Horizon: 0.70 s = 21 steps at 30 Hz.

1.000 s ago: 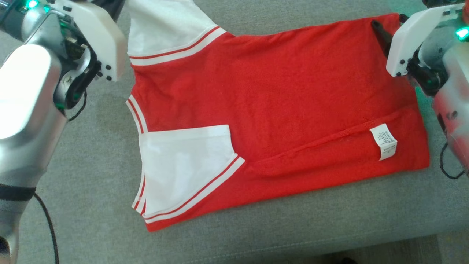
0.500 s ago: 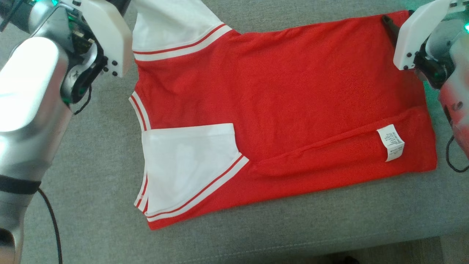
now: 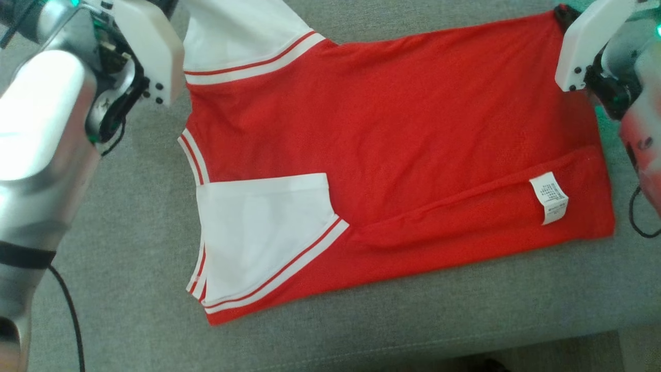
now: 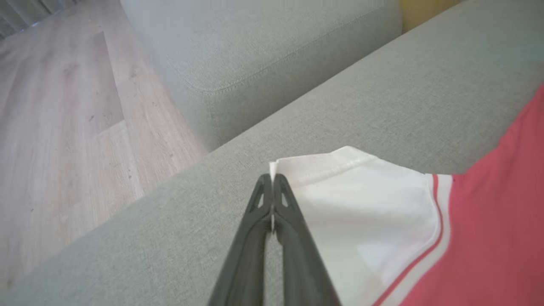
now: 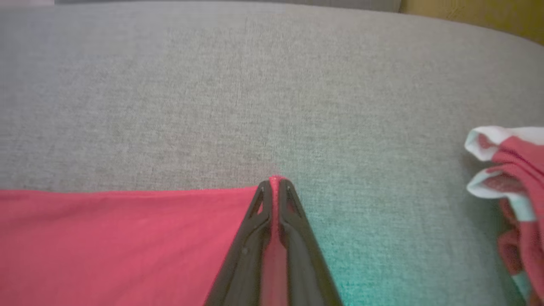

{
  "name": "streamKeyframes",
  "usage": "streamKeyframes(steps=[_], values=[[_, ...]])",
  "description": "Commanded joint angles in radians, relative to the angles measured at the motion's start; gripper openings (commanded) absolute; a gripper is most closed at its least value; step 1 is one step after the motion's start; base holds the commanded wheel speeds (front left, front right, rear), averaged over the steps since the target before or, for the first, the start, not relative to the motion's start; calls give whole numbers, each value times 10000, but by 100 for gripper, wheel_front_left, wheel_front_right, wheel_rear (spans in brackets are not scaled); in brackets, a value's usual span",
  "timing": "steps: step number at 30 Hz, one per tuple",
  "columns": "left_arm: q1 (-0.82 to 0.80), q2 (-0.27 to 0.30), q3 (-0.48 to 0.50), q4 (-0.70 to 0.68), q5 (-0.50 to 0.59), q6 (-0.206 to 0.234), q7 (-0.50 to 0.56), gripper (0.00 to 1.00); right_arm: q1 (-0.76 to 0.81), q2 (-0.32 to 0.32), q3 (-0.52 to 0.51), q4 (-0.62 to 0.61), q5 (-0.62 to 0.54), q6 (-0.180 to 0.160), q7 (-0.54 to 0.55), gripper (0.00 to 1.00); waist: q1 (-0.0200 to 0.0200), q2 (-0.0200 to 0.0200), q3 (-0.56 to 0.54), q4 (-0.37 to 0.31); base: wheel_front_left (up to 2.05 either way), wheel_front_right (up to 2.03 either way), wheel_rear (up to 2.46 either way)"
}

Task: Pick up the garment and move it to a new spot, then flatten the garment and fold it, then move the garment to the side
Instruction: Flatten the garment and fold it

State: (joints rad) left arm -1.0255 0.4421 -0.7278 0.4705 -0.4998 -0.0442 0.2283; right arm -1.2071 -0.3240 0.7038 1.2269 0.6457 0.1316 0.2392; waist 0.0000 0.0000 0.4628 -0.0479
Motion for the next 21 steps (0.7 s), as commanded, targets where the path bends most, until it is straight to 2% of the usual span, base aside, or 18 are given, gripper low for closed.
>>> streamKeyframes(steps=[1,7,11,16,21], values=[[-623,425,416,-226,132,74,-219,0,-257,-50,-12,-160,147,-9,-276,0,0,0,-15,-26,0,0,0],[-1007,543,370,-139,761,203,-1551,0,-158,-368,-283,-426,693,-9,-1092,0,0,0,-270,-10,0,0,0],[-883,501,324,-24,755,224,-1907,0,276,-671,-186,-792,1009,-9,-1567,0,0,0,-704,6,0,0,0],[3,423,379,-448,326,411,-2027,0,899,-744,-74,-1084,1242,-9,-2149,0,0,0,-1161,36,0,0,0],[1403,629,452,-1329,-32,840,-2260,0,1639,-823,-123,-1267,1486,-9,-2811,0,0,0,-1579,129,0,0,0]])
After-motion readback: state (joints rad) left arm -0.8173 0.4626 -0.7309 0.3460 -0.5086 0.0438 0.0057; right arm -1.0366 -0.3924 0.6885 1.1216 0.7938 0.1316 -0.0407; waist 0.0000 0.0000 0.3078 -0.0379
